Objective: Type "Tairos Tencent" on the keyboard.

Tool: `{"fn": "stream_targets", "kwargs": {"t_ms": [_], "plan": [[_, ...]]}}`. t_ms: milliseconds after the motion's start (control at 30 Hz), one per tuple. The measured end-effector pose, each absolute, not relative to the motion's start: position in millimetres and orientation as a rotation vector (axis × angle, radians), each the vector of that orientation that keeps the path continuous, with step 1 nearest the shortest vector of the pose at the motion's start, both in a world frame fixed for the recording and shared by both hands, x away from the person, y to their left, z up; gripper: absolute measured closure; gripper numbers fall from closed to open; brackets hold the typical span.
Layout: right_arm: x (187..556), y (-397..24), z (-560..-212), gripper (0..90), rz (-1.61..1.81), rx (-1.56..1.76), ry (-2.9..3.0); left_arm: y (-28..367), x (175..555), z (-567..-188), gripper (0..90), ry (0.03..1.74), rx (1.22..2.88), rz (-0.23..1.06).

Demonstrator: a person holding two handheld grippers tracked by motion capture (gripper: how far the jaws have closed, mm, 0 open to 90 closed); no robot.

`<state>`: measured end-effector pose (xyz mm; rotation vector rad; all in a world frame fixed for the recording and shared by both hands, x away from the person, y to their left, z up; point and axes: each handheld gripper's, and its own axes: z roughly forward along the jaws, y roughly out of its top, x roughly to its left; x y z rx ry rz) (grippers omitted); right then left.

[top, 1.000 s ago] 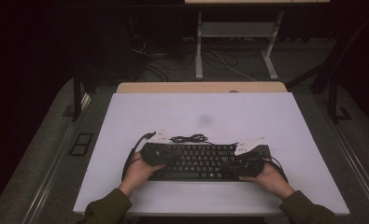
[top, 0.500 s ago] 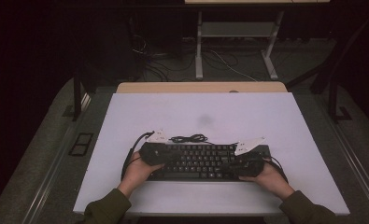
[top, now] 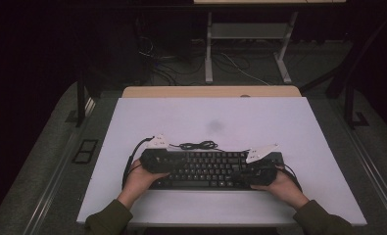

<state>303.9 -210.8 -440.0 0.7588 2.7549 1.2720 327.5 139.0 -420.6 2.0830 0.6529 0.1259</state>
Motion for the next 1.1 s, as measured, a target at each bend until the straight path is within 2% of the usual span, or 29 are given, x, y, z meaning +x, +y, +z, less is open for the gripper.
{"fn": "stream_targets", "kwargs": {"t_ms": [133,267,333,567,733,867,1100], "plan": [[304,-211,-440,89.2,1.271,0.757,2.755,145,324,-421,42.5,0.658,2.070,0.153],[304,-211,-440,89.1,1.271,0.756,2.754,150,320,-422,20.4,0.687,2.076,0.194],[304,-211,-440,89.2,1.270,0.755,2.754,151,319,-423,16.3,0.686,2.084,0.202],[304,-211,-437,88.6,1.280,0.751,2.747,151,317,-424,15.3,0.684,2.085,0.201],[304,-214,-428,82.3,1.356,0.757,2.711,150,317,-424,15.3,0.676,2.089,0.199],[306,-213,-426,71.5,1.383,0.773,2.689,150,317,-424,15.3,0.680,2.085,0.197],[310,-206,-421,46.0,1.396,0.793,2.629,152,317,-424,15.3,0.685,2.086,0.198]]}}
